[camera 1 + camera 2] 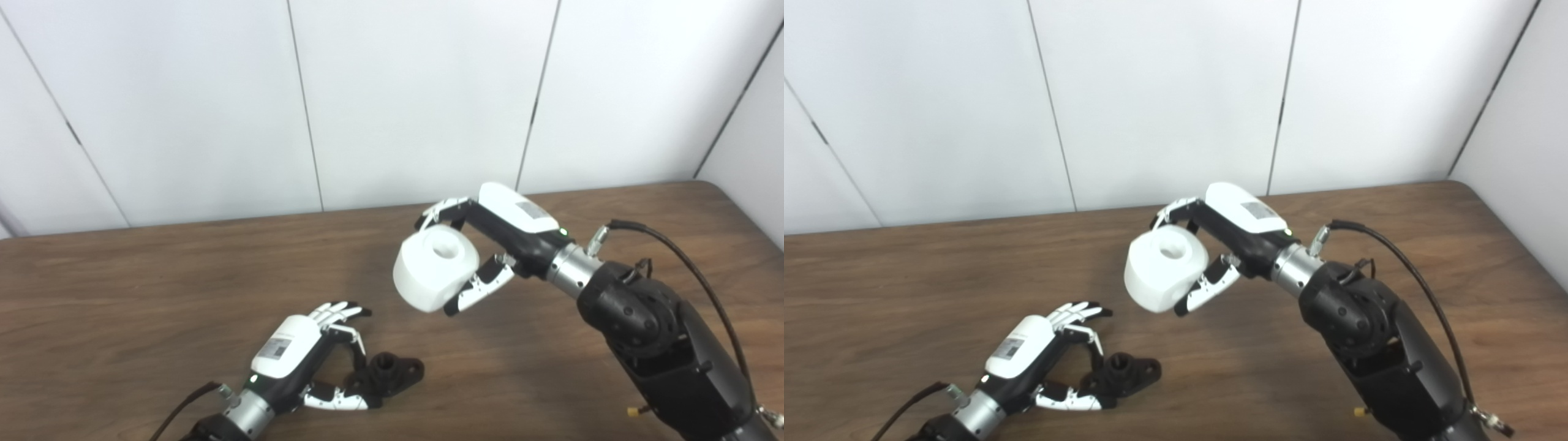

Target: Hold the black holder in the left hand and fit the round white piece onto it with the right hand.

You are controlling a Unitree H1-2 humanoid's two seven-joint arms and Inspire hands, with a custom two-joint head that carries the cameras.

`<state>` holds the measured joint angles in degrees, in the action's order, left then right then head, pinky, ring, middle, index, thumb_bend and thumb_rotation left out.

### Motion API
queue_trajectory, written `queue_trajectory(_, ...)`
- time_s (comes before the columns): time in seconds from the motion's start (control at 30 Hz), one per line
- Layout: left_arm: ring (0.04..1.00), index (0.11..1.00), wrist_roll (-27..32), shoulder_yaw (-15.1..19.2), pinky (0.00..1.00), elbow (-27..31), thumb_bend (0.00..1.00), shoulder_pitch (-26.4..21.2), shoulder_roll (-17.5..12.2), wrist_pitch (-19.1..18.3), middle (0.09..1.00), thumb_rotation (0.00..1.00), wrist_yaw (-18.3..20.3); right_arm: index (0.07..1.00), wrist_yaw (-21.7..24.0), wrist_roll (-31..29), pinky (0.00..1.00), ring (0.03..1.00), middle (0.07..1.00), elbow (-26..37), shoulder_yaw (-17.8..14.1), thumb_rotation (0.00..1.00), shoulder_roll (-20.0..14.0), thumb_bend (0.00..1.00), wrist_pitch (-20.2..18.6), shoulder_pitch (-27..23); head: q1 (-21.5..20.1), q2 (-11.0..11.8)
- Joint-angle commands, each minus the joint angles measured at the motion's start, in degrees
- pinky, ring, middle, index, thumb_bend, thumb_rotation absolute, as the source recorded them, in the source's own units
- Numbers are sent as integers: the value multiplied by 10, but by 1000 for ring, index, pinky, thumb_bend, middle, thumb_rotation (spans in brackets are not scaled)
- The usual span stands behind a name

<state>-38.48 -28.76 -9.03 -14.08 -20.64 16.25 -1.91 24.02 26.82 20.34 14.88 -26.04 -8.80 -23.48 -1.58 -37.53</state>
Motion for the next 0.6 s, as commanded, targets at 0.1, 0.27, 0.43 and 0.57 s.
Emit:
queue_trajectory(0.1, 927, 484, -53, -35, 948, -57, 524, 34, 12, -51, 883, 59, 50, 480, 12, 19, 623, 763, 747, 20, 18, 130, 15, 523, 6, -4, 6, -1)
queue_trajectory(0.27, 929, 483, -48, -35, 950, -61, 524, 32, 15, -46, 885, 58, 48, 480, 20, 34, 639, 769, 750, 9, 35, 130, 30, 523, 15, -2, 12, -3)
queue_trajectory(0.43, 928, 484, -47, -36, 946, -53, 524, 33, 14, -49, 886, 58, 51, 480, 25, 43, 660, 770, 756, -2, 45, 130, 39, 524, 21, -4, 16, -5)
queue_trajectory(0.57, 929, 484, -47, -38, 948, -51, 524, 33, 14, -54, 885, 59, 56, 480, 24, 42, 680, 769, 753, -14, 47, 130, 42, 524, 28, -5, 16, -7)
